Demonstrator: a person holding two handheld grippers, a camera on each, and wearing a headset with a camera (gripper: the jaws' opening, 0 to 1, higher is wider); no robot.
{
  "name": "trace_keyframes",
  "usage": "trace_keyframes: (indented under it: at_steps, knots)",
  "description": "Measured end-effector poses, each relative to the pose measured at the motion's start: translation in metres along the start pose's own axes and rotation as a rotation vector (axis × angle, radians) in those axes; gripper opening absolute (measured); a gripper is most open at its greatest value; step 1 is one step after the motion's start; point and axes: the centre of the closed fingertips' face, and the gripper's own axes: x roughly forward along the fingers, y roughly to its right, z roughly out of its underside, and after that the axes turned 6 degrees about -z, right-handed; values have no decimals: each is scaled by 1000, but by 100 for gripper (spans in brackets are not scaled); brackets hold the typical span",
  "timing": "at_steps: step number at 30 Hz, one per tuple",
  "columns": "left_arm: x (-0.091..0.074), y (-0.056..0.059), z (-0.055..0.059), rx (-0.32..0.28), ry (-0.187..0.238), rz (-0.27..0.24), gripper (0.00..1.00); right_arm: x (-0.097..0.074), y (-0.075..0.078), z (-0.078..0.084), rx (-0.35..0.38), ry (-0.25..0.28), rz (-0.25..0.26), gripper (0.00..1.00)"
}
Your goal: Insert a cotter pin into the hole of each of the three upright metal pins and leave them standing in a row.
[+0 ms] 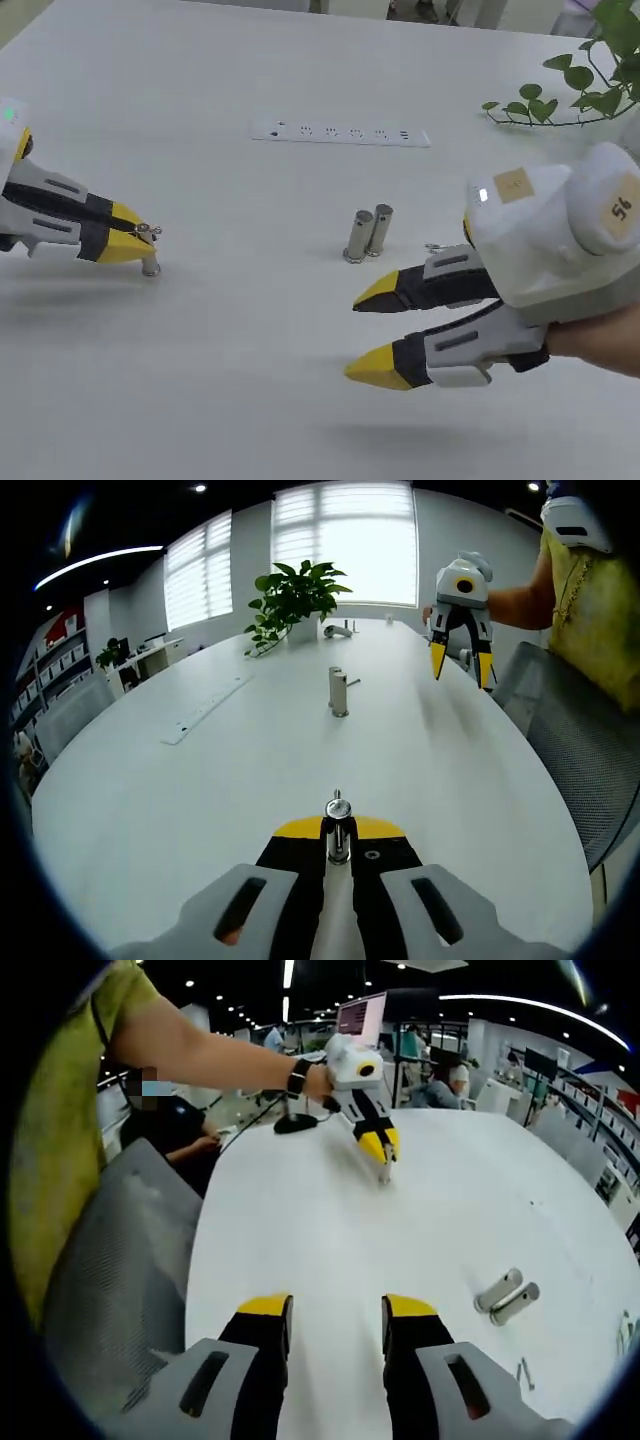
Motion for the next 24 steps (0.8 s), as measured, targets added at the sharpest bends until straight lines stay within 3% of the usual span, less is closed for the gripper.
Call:
trace_keyframes:
  at_steps: [4,13,24]
  knots:
    - [0,-6,4,-7,-4,8,6,-1,-1,1,5,-2,5,37]
    - [1,-7,14,-12,-16,37,6,-4,-3,7,19,-17,9,37]
    - [-4,-13,16,-14,17,52,7,-5,-5,4,12,-25,17,36]
